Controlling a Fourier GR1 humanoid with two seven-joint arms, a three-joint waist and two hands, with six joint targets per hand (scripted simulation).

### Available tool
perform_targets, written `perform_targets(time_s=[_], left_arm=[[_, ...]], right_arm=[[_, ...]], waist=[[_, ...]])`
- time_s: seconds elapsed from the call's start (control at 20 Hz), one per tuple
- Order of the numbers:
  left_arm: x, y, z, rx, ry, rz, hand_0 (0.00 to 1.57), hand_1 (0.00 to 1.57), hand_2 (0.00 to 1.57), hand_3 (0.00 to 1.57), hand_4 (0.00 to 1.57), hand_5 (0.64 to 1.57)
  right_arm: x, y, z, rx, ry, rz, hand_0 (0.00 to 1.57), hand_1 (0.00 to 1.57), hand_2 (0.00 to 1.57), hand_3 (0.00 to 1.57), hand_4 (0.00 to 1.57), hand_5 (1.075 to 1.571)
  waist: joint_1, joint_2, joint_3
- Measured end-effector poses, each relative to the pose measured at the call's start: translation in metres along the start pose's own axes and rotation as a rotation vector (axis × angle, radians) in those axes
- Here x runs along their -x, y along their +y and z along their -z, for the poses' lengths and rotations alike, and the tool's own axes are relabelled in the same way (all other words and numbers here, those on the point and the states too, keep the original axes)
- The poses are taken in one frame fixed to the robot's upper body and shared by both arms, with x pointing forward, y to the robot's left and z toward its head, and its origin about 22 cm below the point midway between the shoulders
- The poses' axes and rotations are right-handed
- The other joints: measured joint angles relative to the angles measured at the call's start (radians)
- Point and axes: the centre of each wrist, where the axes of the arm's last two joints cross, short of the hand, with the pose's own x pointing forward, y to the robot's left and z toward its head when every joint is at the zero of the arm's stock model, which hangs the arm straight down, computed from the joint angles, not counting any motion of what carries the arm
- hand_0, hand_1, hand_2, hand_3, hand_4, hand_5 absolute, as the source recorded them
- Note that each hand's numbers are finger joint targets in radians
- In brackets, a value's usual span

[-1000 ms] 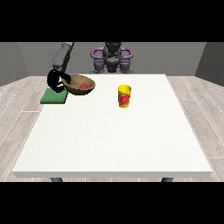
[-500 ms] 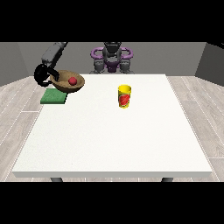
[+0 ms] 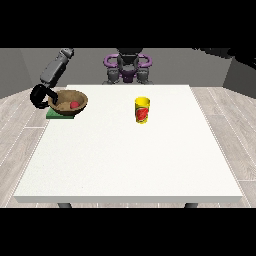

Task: Pick the cup and pour the ball into the bowl, then pick the bowl and place it on the pad

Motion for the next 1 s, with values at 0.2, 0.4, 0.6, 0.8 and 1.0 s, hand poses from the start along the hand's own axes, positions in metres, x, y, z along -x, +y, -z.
perform_targets(time_s=[0.2,0.4,0.6,0.8,1.0], left_arm=[[-0.022,0.004,0.000,-0.008,-0.061,-0.005,0.00,0.00,0.00,0.00,0.70,1.559],[-0.031,0.002,-0.004,-0.017,-0.077,-0.011,0.00,0.00,0.00,0.00,0.69,1.556],[-0.036,0.006,-0.011,-0.013,-0.076,-0.007,0.00,0.00,0.00,0.00,0.69,1.557],[-0.035,0.002,-0.015,-0.006,-0.042,-0.021,0.00,0.00,0.00,0.00,0.68,1.557],[-0.034,0.003,-0.017,-0.010,-0.008,-0.028,0.00,0.00,0.00,0.00,0.67,1.556]], right_arm=[[0.000,-0.032,-0.003,0.034,-0.058,0.006,1.57,1.57,1.57,0.00,0.97,1.571],[-0.007,-0.049,-0.002,0.040,-0.080,-0.014,1.57,1.57,1.57,0.00,0.99,1.570],[-0.008,-0.061,-0.004,0.033,-0.073,-0.022,1.57,1.57,1.57,0.35,0.98,1.570],[0.009,-0.055,-0.007,0.009,-0.026,-0.059,1.57,1.57,1.57,0.92,1.01,1.562],[0.028,-0.041,-0.010,-0.018,0.024,-0.068,1.57,1.57,1.57,1.09,0.98,1.565]], waist=[[0.000,0.056,0.0006],[-0.005,0.072,0.0002],[0.000,0.071,-0.0004],[0.004,0.038,-0.0009],[0.000,0.001,-0.0022]])
